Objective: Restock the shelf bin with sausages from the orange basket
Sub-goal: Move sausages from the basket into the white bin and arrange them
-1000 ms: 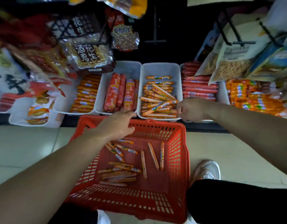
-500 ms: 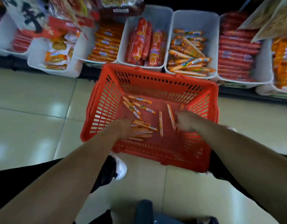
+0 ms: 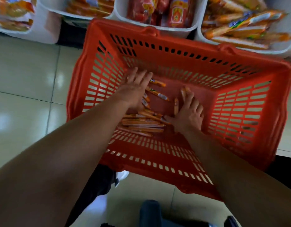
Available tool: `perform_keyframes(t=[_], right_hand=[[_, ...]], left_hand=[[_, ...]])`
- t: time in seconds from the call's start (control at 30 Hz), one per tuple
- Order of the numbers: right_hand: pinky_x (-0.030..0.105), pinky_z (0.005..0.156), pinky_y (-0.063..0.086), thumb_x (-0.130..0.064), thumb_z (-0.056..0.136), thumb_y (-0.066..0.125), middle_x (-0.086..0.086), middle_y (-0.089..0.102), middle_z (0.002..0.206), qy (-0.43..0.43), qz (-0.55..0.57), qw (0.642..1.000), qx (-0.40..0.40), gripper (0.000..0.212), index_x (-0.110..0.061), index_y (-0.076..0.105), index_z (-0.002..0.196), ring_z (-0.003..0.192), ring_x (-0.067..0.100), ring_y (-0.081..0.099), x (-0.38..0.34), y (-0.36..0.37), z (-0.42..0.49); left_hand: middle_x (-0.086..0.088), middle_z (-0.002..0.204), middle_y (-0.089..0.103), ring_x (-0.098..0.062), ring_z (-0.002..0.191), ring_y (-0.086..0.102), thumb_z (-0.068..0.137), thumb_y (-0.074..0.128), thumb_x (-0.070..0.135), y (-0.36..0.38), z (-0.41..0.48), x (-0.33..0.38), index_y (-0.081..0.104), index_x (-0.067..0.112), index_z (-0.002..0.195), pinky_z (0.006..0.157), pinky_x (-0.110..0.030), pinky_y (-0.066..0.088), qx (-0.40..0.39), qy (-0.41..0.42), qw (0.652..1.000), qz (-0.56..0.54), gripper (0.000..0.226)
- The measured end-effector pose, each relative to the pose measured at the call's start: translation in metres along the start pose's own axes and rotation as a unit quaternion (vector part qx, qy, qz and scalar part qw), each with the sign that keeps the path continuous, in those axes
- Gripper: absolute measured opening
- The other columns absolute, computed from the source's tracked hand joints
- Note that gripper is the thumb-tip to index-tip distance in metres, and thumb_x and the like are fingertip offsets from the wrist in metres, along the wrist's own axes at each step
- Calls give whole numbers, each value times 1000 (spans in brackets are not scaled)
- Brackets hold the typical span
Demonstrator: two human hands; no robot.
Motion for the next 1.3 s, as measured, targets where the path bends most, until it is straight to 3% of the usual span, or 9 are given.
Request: perform_keyframes(t=[0.1, 0.2, 0.3, 0.43, 0.6, 0.83, 0.97, 1.17, 1.3], right_hand=[[51, 103, 41, -63, 73, 74, 12, 33, 148, -114, -47, 992, 12, 122, -10, 4, 157, 133, 37, 36, -19, 11, -7], [49, 104, 39, -61, 80, 64, 9, 31, 148, -172, -42, 984, -35, 103, -17, 13, 157, 131, 34, 35, -31, 24, -18], [50, 106, 38, -79, 69, 64, 6, 24, 149, -191, -69, 975, -90, 117, -22, 10, 156, 133, 31, 31, -36, 32, -28], [52, 106, 37, -86, 57, 67, 8, 19, 150, -208, -129, 959, -140, 135, -19, 2, 156, 135, 32, 26, -41, 39, -37], [59, 104, 35, -90, 51, 65, 12, 7, 157, -238, -213, 939, -131, 149, -13, -9, 155, 140, 34, 19, -59, 52, -54], [58, 107, 34, -88, 56, 62, 15, 10, 158, -291, -267, 916, -76, 144, -12, -10, 156, 139, 35, 22, -63, 52, -55], [56, 100, 41, -82, 54, 68, 10, 23, 151, -255, -232, 938, -38, 137, -15, 7, 156, 130, 34, 33, -62, 38, -41], [55, 95, 44, -58, 71, 76, 12, 33, 142, -194, -163, 967, -9, 102, -16, 27, 150, 125, 37, 38, -55, -6, 7], [56, 105, 36, -68, 62, 76, 12, 24, 149, -218, -179, 957, -74, 122, -18, 13, 154, 132, 36, 31, -61, 3, -1]], left_hand=[[3, 165, -16, -29, 151, -14, 59, 82, 66, 7, 12, -1, -18, 25, 155, 122, -52, 0, -40, 11, 999, 28, 144], [-2, 162, 6, -32, 147, 10, 66, 82, 58, 8, 12, -1, -1, 25, 158, 121, -46, 17, -10, 8, 999, 34, 128], [-2, 154, 23, -30, 138, 24, 69, 78, 60, 10, 4, 2, 19, 26, 155, 111, -44, 34, -2, 5, 999, 54, 109], [-4, 146, 35, -30, 135, 30, 64, 75, 69, 16, -12, -7, 31, 28, 149, 108, -44, 38, -48, -12, 997, 60, 104], [-7, 159, 14, -34, 145, 15, 61, 83, 60, 34, -38, -14, 6, 25, 157, 118, -46, 25, -111, -13, 993, 44, 129], [-9, 162, -27, -37, 148, -22, 59, 87, 58, 62, -55, -14, -28, 25, 151, 122, -54, 2, -106, -25, 993, 38, 151], [-9, 160, -31, -37, 147, -26, 60, 83, 66, 63, -56, -10, -28, 27, 151, 122, -54, -1, -97, -22, 995, 6, 149], [-13, 158, -33, -41, 147, -22, 55, 81, 72, 74, -58, -5, -29, 26, 150, 121, -57, 1, -79, -25, 996, 13, 152], [-17, 160, -25, -44, 149, -12, 55, 82, 70, 79, -57, -1, -29, 23, 150, 120, -58, 6, -43, -32, 998, 41, 153]])
Point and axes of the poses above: each hand's wrist, its own z-axis towards the middle knuckle, its own y-axis out of the palm, x = y × z, the point moved 7 cm from there along z, towards the middle knuckle
